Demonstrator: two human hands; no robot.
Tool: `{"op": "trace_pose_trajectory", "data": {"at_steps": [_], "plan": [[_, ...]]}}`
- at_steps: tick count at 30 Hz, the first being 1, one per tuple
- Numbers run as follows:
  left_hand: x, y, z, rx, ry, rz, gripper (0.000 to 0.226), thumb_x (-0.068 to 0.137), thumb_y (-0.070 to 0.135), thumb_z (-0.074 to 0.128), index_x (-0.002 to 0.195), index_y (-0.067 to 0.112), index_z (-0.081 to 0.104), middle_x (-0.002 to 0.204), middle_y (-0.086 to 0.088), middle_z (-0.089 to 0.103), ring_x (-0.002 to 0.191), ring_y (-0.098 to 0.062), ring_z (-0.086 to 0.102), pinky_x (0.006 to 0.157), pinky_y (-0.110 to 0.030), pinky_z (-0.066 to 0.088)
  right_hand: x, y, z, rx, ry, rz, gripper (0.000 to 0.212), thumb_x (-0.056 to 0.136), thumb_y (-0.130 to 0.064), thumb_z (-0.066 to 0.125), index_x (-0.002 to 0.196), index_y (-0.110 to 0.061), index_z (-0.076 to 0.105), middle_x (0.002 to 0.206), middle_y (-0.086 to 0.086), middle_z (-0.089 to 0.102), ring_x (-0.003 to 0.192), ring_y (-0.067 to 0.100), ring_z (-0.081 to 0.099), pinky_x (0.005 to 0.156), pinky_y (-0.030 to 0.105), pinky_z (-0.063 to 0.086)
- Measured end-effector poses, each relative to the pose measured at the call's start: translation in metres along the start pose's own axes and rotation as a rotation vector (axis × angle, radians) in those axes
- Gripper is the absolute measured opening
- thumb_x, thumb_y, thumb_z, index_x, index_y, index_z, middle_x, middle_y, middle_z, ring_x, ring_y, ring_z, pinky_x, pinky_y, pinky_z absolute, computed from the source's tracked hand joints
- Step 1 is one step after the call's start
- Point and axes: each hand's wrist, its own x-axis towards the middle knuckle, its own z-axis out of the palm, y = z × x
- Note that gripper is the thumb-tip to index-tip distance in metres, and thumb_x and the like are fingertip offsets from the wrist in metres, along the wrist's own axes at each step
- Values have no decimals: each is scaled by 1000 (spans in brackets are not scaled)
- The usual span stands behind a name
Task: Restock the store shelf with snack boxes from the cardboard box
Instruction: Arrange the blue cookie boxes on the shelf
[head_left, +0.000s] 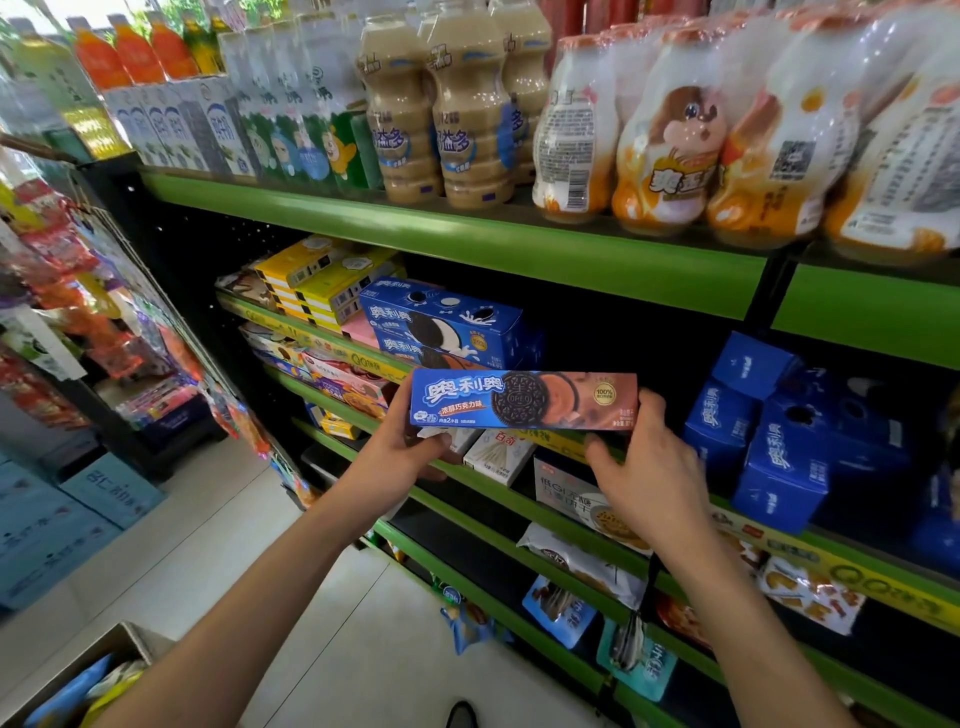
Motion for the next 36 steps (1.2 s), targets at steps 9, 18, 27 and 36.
{"op": "trace_pose_trajectory", "data": {"at_steps": [9,18,27,36], "plan": [[3,2,0,-29,-31,9,80,95,5,60,153,39,17,106,21,67,89,-15,71,71,-27,59,0,-1,-4,-3,-29,13,72,87,-62,53,138,-17,27,106,6,67,94,32,67,86,48,53],[2,1,0,-41,-9,14,78,95,5,60,152,38,19,105,20,66,88,-13,71,69,-25,58,-4,-1,-3,30,-1,-19,65,87,-77,32,129,-27,29,105,1,67,94,29,67,81,42,51],[-6,5,5,-157,7,35,76,96,9,59,153,37,18,112,6,64,83,-18,71,65,-23,57,-3,-3,-1,74,16,21,43,98,-60,27,124,-27,33,88,-9,57,89,29,66,85,45,43],[-9,3,5,-219,-6,68,69,98,21,57,151,42,18,112,10,67,85,-21,71,71,-30,60,-3,-7,-12,167,-69,42,46,99,-57,33,131,-25,35,98,-11,53,107,32,63,94,48,43]]}}
